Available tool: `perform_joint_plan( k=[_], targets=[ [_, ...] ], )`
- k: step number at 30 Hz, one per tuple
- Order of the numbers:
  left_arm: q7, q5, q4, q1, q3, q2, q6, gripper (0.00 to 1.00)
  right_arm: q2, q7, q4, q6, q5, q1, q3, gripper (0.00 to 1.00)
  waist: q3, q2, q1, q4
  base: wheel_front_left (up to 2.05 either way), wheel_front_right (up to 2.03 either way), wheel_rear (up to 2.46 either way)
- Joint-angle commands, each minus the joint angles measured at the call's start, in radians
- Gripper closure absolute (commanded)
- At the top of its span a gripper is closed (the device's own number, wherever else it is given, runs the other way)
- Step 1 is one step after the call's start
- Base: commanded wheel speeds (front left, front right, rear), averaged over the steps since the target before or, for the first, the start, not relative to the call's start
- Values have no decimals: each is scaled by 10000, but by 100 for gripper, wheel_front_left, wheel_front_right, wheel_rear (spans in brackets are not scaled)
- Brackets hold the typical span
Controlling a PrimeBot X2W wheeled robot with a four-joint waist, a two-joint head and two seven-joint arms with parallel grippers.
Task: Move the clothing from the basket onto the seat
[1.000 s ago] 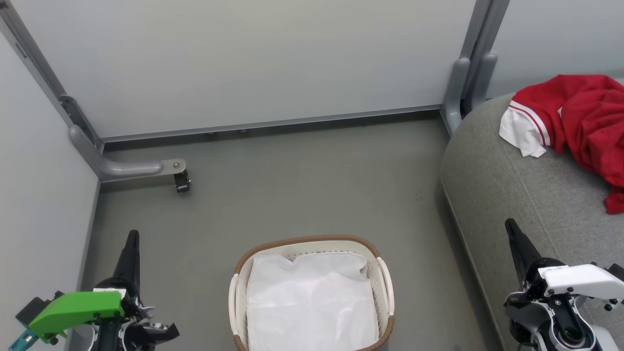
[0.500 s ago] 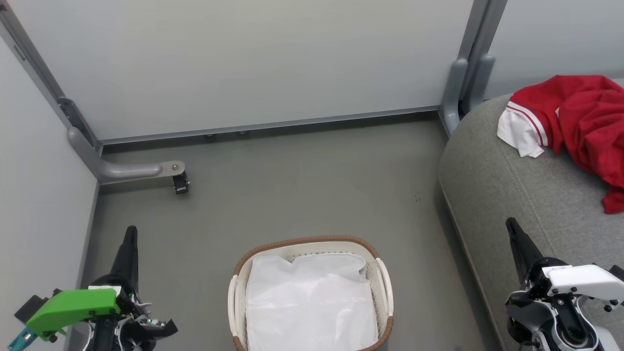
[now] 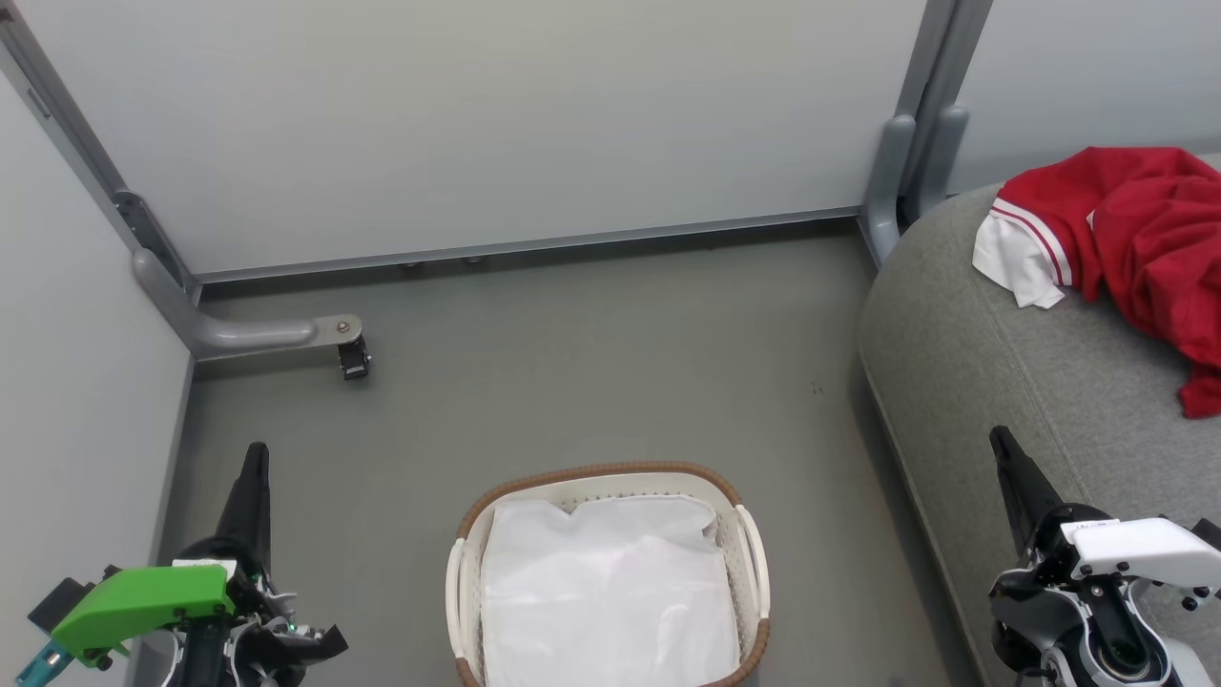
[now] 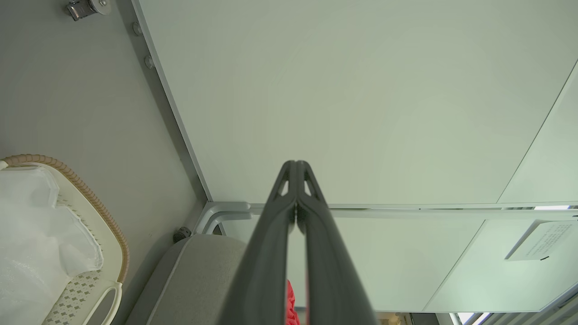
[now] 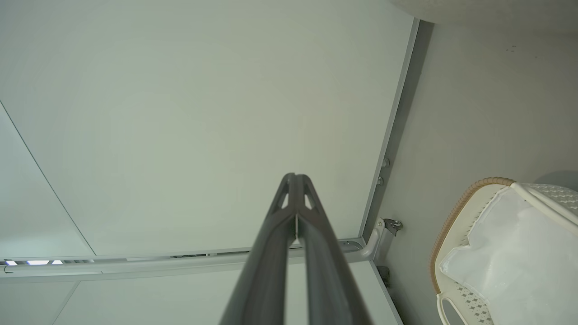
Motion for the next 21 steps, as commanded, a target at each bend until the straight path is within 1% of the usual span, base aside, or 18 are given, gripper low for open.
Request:
perform_joint_plan(
  k=[1, 21],
  targets=[
    [30, 50, -9, -91, 54, 23, -44, 100, -59, 28, -41, 0, 38, 41, -15, 100, 0, -1, 0, 0, 0, 0, 0],
    [66, 77, -8, -96, 86, 2, -44, 100, -59, 27, -40, 0, 38, 41, -14, 100, 0, -1, 0, 0, 0, 0, 0]
  ],
)
